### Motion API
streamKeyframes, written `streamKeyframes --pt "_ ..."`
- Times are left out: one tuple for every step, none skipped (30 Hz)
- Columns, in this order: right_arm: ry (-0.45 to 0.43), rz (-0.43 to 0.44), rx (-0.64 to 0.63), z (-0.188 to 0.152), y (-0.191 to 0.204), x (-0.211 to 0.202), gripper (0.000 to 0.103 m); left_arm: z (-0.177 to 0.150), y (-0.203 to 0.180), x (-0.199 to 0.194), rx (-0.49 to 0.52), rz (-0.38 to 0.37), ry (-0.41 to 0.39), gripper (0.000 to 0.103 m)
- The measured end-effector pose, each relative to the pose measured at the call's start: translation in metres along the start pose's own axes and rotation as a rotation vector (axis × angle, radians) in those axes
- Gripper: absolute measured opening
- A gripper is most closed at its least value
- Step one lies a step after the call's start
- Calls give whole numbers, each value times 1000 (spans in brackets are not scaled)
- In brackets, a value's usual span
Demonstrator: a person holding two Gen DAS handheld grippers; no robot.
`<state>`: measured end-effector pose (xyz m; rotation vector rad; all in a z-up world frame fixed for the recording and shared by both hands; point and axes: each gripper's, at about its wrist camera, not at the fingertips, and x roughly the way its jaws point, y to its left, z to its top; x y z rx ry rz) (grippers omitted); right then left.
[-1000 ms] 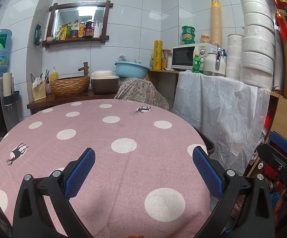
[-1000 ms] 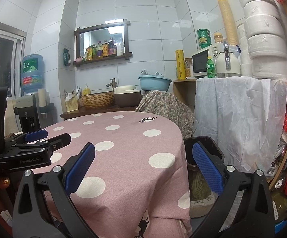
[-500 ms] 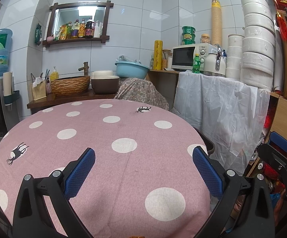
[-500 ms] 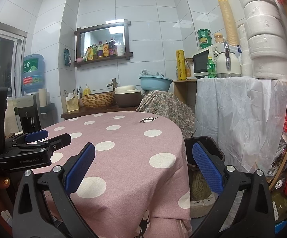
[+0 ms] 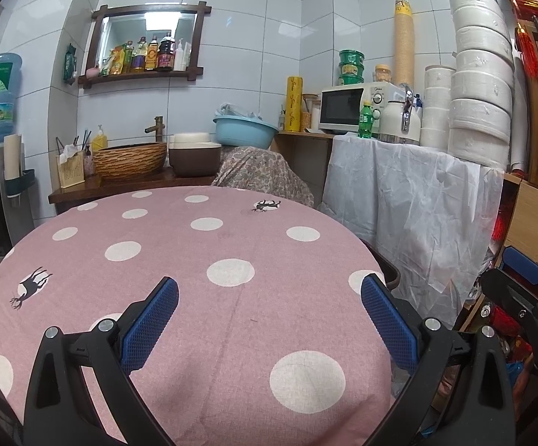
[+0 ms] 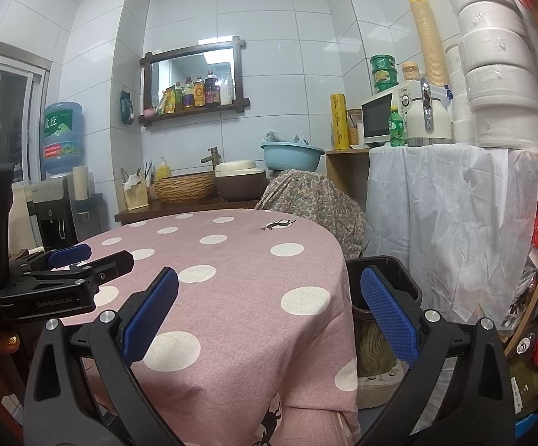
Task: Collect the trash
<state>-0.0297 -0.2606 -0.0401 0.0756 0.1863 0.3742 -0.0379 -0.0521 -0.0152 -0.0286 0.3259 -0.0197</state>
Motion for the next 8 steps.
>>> streamKeyframes --pt "0 -1 0 0 0 0 97 0 0 0 0 3 1 98" --pt "0 -1 0 0 0 0 97 1 -1 1 -3 8 4 98" --pt "1 -1 1 0 0 0 97 1 -1 1 -7 12 6 98" --pt "1 0 1 0 0 0 97 1 0 1 -13 12 8 98" --pt "1 2 1 0 0 0 97 1 0 1 -16 12 8 98" --pt "1 2 0 0 0 0 97 1 0 1 -15 14 7 98" --pt "1 2 0 0 0 0 97 1 -1 1 -13 16 5 98" --pt "1 3 0 0 0 0 97 2 -1 1 -11 15 4 98"
